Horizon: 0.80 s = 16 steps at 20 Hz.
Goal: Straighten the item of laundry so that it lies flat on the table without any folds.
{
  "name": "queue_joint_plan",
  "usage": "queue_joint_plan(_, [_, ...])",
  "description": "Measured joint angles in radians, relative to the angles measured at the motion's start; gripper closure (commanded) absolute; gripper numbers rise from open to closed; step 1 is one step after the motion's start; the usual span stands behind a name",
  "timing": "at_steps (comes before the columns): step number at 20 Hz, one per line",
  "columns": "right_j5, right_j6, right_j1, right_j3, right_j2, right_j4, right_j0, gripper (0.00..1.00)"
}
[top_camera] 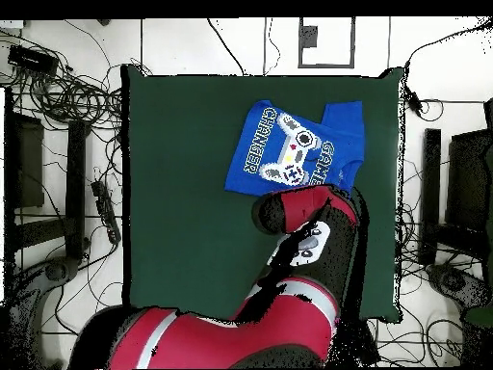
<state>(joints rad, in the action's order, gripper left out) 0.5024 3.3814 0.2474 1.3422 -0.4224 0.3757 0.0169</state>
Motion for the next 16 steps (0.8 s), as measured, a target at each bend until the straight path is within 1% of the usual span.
queue_joint_plan(4, [0.000, 0.000, 0.000, 0.005, 0.003, -0.004, 0.012, 0.00])
queue_joint_plan(10, [-0.003, 0.000, -0.005, 0.006, 0.008, -0.003, 0.006, 0.00])
queue_joint_plan(16, [-0.055, 0.000, -0.031, 0.011, 0.015, -0.003, -0.012, 0.00])
